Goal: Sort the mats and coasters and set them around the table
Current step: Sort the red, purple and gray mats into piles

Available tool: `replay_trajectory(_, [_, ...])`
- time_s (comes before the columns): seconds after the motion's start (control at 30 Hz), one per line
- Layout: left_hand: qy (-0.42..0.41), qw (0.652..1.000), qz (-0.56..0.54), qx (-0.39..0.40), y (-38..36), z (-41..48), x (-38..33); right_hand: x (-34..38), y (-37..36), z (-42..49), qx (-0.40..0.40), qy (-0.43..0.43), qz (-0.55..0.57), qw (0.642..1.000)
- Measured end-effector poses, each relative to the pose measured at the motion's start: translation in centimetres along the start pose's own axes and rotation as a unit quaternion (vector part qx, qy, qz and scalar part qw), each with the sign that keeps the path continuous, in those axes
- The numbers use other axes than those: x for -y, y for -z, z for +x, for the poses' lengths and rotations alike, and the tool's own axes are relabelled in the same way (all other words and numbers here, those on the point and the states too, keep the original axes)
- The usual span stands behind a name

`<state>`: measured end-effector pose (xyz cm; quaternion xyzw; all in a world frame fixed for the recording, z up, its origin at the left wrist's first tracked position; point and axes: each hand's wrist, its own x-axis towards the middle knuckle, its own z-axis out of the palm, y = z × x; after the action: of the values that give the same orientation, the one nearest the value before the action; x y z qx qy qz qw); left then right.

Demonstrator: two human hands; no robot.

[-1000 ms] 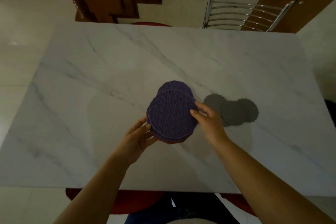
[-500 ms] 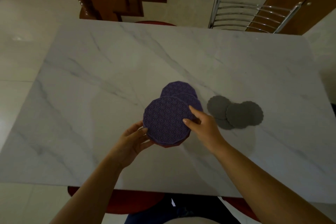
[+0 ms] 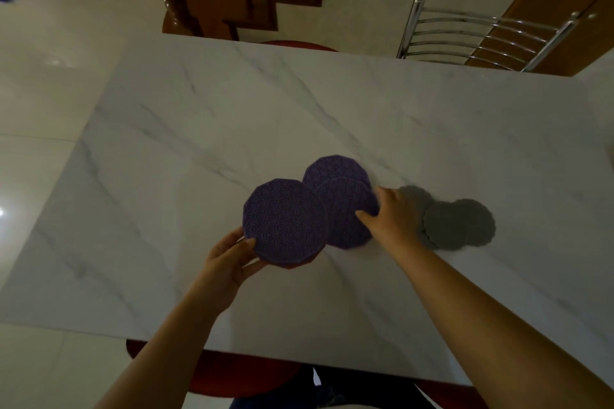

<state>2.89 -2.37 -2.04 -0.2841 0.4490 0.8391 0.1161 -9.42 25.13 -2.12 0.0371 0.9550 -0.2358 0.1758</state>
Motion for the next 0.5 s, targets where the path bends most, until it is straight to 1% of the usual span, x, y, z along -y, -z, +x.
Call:
replay_trajectory(0.03, [-0.002,1.0,-0.006,-0.004,0.1,0.0,0.0,-0.4,-0.2,0.1,0.021,-0.015,-0.07,0.997])
replay_trajectory(0.07, [-0.005,1.0,-0.013,-0.007,0.2,-0.1,0.1,-0.6,-0.5,0.2,0.04,-0.025,-0.114,0.992])
replay_trajectory(0.1, [-0.007,1.0,-0.021,-0.009,0.3,-0.1,0.2,-0.7,-0.7,0.1,0.051,-0.03,-0.134,0.989])
replay_trajectory(0.2, [-0.01,0.999,-0.039,-0.016,0.4,-0.2,0.4,-0.8,-1.1,0.2,0.042,-0.032,-0.124,0.991])
replay_trajectory(0.3, [-0.012,0.999,-0.043,-0.02,0.4,-0.3,0.5,-0.6,-1.1,-0.1,0.001,-0.032,-0.116,0.993])
replay_trajectory(0.37, [-0.01,0.999,-0.039,-0.022,0.5,-0.3,0.6,-0.2,-1.1,-0.5,-0.035,-0.032,-0.084,0.995])
replay_trajectory(0.43, [-0.003,0.999,-0.032,-0.027,0.6,-0.3,0.7,0.2,-0.2,-0.7,-0.062,-0.023,0.008,0.998])
replay_trajectory(0.5, [0.004,0.999,-0.02,-0.031,0.6,-0.2,0.8,0.4,1.5,-0.6,-0.057,-0.013,0.097,0.994])
